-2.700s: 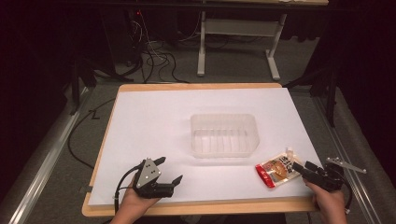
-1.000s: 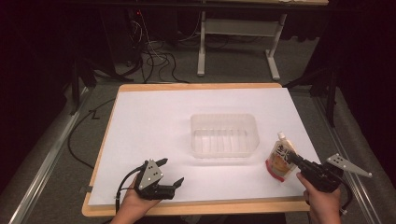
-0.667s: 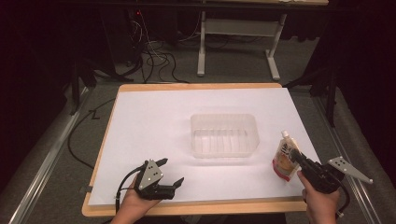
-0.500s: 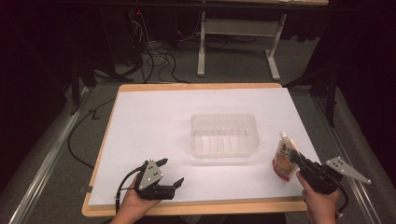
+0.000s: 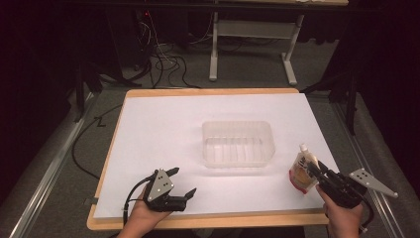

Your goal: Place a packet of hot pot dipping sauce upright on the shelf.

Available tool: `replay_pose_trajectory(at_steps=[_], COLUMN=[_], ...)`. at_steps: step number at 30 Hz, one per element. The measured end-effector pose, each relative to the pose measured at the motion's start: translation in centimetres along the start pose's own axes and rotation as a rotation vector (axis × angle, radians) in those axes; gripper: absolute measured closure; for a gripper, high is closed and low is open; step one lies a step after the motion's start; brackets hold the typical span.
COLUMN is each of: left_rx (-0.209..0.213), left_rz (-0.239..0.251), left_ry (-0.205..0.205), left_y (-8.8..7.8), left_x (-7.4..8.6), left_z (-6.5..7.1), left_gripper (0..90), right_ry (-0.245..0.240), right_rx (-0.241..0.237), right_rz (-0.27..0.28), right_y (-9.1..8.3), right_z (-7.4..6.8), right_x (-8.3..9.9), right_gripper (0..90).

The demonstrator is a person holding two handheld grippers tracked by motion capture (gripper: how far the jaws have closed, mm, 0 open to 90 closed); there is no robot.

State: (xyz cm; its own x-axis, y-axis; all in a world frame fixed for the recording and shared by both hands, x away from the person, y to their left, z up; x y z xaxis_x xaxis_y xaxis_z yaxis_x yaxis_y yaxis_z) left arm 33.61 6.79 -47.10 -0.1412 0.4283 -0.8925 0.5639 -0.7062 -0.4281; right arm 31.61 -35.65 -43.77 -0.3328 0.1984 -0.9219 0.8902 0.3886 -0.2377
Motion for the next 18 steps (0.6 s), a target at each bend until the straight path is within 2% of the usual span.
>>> replay_pose_trajectory(at_steps=[3, 6, 7, 14, 18], left_rx=[0.009, 0.014, 0.015, 0.014, 0.003], left_rz=[0.0, 0.006, 0.009, 0.034, 0.042], left_ry=[0.006, 0.01, 0.011, 0.007, 0.003], left_y=[0.2, 0.4, 0.5, 0.9, 1.2], left_x=[-0.1, -0.3, -0.4, -1.0, -1.2], left_z=[0.2, 0.3, 0.3, 0.4, 0.2], left_gripper=[16.3, 16.3, 16.3, 16.6, 16.8], right_ry=[-0.002, -0.018, -0.022, -0.04, -0.058], right_rx=[0.006, 0.003, -0.003, -0.028, -0.011], right_rz=[-0.027, -0.048, -0.072, -0.101, -0.113], right_y=[0.0, 0.1, 0.2, -0.1, -0.4], right_z=[0.4, 0.5, 0.8, 1.1, 1.3], right_x=[0.5, 0.9, 1.4, 2.3, 2.8], right_gripper=[53.2, 48.7, 47.1, 51.6, 64.5])
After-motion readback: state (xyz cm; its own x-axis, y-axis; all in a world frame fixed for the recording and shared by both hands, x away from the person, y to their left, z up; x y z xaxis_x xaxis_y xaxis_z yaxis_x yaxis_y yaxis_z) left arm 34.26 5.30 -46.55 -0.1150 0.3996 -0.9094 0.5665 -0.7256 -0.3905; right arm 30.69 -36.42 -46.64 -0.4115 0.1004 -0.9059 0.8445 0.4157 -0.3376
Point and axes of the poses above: each handheld gripper's, and its own axes: y roughly forward along the jaws, x roughly out of its underside, z roughly to its right, the point moved 7 cm from there along y, roughly forward along the jaws, and after that the axes turned 5 degrees about y, right-handed, at the moved point
